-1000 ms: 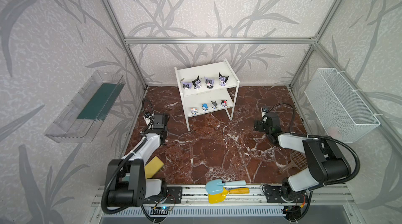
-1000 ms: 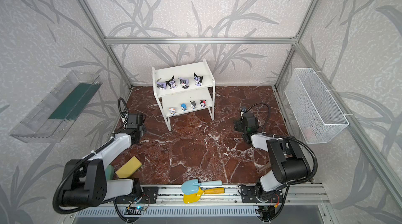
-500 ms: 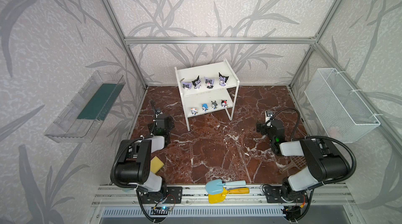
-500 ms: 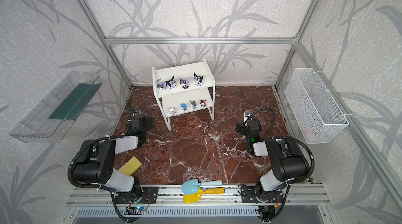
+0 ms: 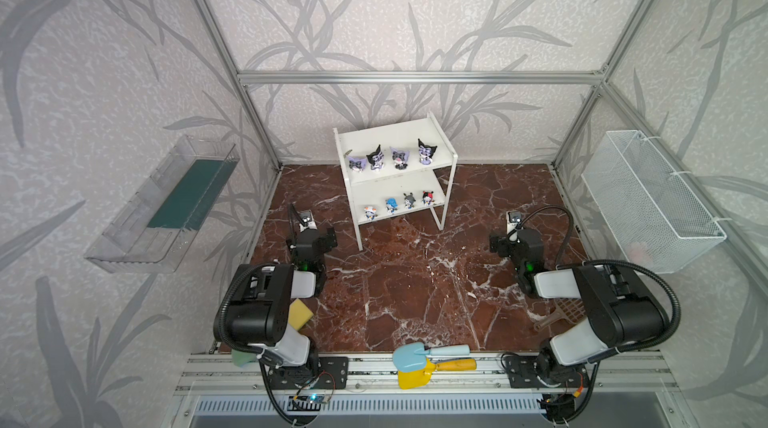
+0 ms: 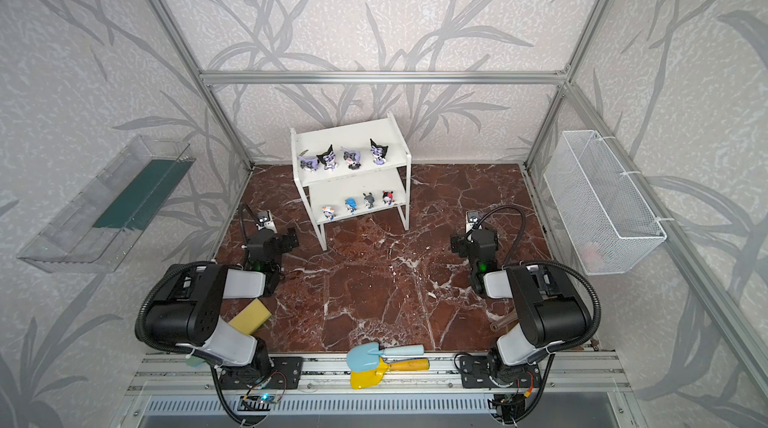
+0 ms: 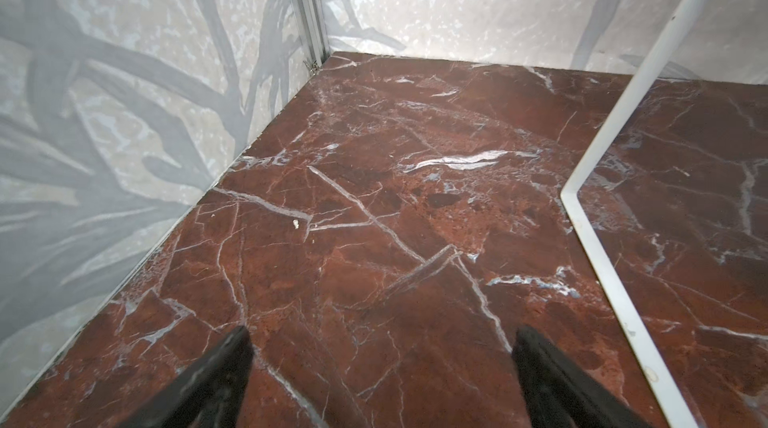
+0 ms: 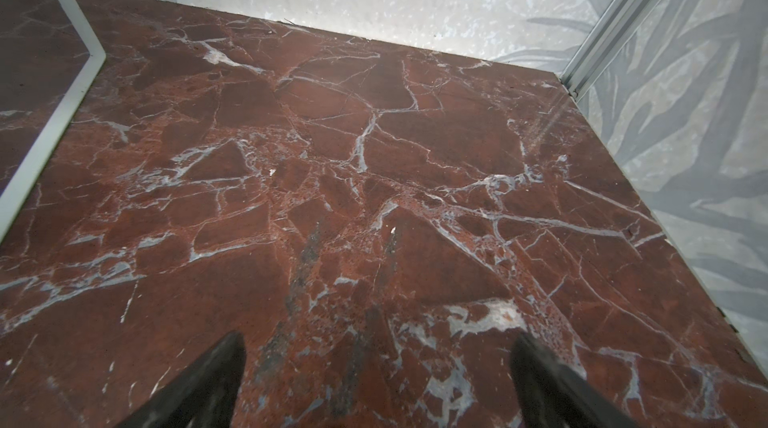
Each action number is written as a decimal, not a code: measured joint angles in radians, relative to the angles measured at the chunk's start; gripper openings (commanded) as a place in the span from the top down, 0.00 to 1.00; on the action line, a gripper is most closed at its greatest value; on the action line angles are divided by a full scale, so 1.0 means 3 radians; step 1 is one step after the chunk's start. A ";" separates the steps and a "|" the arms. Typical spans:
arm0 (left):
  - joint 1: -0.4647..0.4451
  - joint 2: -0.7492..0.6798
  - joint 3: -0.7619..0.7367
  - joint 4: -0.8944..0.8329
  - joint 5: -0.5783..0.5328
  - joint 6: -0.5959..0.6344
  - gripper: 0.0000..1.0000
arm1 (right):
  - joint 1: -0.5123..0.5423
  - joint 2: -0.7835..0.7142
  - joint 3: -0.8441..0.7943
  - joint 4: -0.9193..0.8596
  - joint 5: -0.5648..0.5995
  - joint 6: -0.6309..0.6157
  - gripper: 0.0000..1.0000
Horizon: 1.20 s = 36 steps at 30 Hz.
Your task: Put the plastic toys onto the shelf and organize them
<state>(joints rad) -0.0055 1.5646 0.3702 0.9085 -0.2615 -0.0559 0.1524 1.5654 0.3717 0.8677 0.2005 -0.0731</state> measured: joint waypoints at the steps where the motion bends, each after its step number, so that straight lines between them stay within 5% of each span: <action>1: 0.0000 0.0006 0.0000 0.0022 0.0006 0.0005 0.01 | 0.0000 0.0000 0.0000 0.0000 0.0000 0.0000 0.01; 36: 0.0000 0.0008 0.0000 0.0094 0.0033 0.0014 0.01 | -0.0076 0.0000 0.0029 -0.0042 -0.0186 0.0004 0.01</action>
<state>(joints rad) -0.0055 1.5669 0.3702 0.9367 -0.2516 -0.0517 0.1295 1.5654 0.3805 0.8551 0.1448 -0.0719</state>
